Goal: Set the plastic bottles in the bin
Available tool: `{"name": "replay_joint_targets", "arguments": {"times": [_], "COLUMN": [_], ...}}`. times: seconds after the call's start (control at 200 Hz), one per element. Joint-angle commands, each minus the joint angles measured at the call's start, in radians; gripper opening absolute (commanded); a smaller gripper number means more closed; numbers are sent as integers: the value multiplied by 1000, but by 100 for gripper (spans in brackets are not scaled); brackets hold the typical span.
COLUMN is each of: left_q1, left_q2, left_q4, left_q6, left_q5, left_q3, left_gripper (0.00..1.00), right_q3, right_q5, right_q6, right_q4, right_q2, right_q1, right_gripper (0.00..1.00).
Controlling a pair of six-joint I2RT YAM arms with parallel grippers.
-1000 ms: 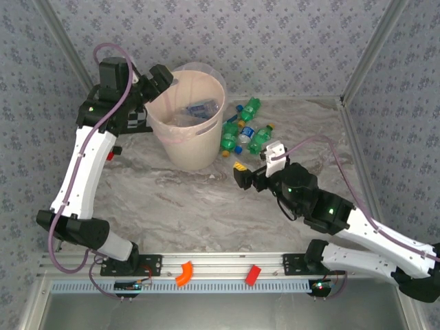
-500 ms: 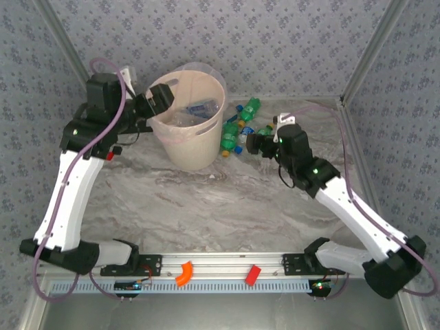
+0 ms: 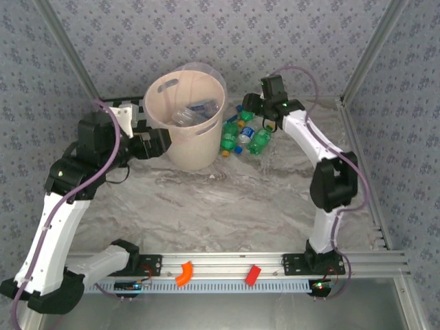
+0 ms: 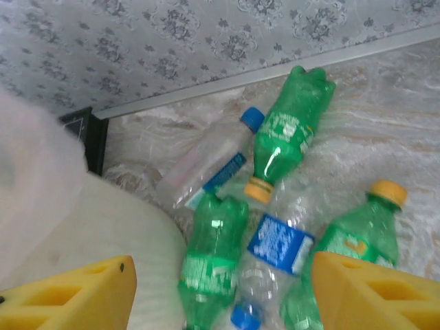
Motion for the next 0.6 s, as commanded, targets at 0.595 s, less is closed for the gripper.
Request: {"name": "replay_joint_targets", "arguments": {"times": [0.595], "left_q1": [-8], "left_q2": [-94], "left_q4": [-6], "left_q6": [85], "left_q5": [-2], "left_q3": [-124], "left_gripper": [100], "right_q3": [9], "right_q5": [138], "right_q6": [101], "right_q4": [-204], "right_q2": [159], "right_q1": [-64], "right_gripper": [66]}}
